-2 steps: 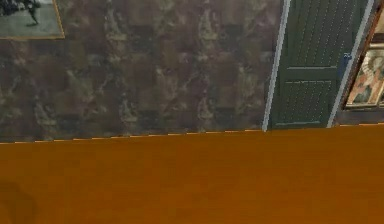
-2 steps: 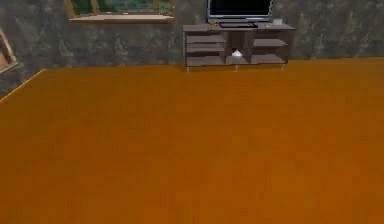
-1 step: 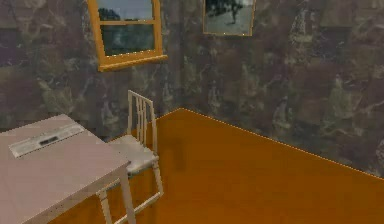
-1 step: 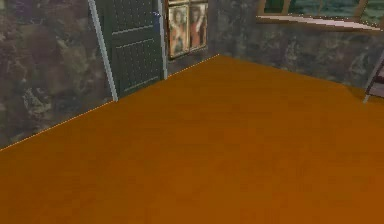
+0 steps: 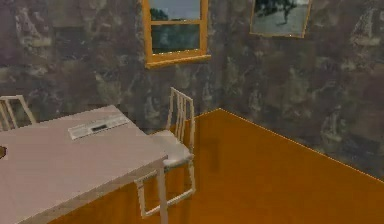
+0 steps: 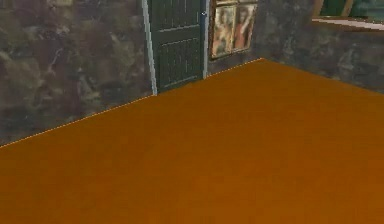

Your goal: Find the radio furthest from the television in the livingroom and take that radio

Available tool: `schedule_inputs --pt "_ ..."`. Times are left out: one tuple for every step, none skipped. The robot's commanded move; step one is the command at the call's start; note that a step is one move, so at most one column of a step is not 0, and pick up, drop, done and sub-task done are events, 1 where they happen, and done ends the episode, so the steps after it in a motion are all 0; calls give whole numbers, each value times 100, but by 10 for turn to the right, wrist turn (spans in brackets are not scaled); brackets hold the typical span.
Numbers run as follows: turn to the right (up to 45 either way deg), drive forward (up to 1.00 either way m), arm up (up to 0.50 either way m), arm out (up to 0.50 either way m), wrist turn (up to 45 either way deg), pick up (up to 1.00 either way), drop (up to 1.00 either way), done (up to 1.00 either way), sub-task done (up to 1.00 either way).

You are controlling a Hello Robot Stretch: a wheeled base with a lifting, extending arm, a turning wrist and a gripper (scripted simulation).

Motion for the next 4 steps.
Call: schedule_inputs --pt "0 45 0 0 0 0 0 0 0" --pt "-450 0 0 0 0 0 0 0 0" --pt "-450 0 0 0 0 0 0 0 0" --pt "-450 0 0 0 0 0 0 0 0"
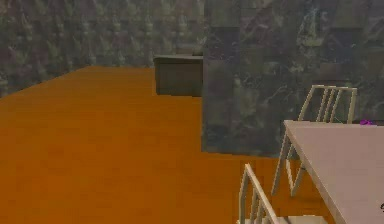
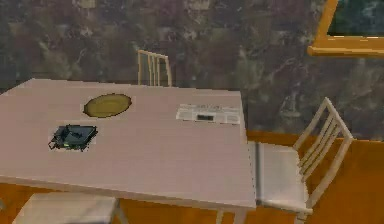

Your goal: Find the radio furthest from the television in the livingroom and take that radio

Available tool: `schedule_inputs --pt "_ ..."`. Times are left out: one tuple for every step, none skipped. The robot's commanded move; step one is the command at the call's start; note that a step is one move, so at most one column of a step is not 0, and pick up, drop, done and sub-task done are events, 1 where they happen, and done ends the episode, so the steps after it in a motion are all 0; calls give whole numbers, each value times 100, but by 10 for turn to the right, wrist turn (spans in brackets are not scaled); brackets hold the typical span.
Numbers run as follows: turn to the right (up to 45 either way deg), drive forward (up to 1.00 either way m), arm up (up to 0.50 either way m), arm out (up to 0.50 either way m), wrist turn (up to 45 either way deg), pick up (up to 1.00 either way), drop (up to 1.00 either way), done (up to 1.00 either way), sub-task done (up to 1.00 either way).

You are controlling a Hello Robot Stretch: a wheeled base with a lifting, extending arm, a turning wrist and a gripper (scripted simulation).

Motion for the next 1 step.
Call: schedule_inputs --pt "-300 0 0 0 0 0 0 0 0"
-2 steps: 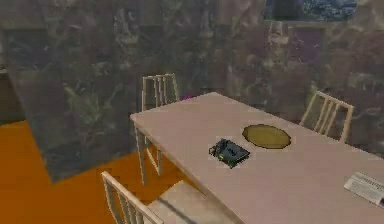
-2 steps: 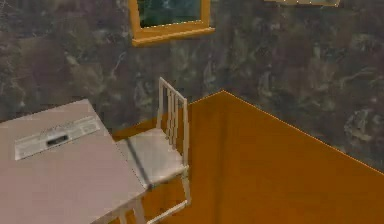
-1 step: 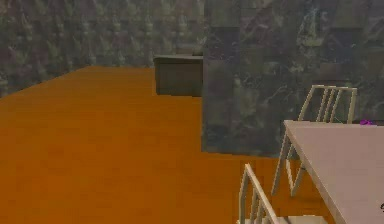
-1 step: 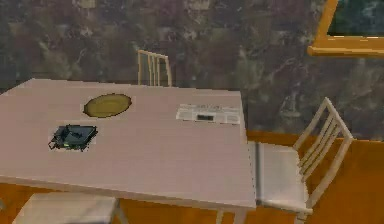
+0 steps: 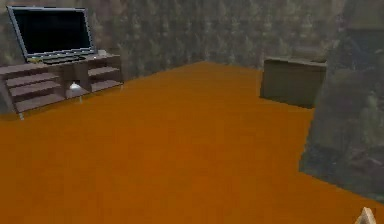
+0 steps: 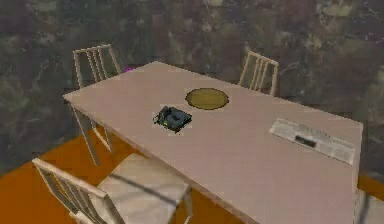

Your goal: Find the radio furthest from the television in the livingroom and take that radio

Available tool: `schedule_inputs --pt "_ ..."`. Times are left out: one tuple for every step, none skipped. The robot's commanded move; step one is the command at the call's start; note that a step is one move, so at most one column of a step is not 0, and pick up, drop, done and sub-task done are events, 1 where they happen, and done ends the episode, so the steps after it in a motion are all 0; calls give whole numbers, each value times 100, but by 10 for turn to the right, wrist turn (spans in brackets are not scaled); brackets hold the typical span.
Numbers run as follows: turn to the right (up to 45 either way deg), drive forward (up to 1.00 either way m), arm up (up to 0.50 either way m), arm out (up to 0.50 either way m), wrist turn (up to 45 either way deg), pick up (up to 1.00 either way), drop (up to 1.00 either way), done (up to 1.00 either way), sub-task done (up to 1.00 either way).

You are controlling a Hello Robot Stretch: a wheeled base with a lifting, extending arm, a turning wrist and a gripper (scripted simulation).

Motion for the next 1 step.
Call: schedule_inputs --pt "450 0 0 0 0 0 0 0 0"
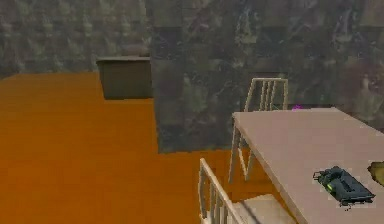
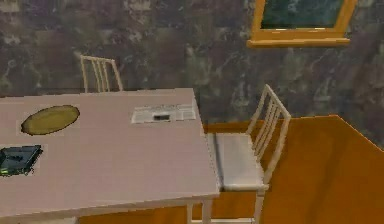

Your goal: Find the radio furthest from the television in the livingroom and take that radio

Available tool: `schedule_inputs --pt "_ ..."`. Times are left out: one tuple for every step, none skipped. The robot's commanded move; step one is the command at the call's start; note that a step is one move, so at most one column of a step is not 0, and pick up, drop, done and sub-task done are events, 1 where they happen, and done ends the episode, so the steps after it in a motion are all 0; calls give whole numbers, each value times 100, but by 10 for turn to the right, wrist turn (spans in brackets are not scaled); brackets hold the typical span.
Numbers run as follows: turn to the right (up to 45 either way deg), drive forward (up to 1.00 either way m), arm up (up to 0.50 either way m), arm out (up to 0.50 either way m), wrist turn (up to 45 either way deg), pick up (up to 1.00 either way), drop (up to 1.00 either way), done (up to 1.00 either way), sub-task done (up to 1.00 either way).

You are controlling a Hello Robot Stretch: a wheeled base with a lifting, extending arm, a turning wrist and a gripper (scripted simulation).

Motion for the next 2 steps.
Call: schedule_inputs --pt "450 0 0 0 0 0 0 0 0" --pt "150 0 0 0 0 0 0 0 0"
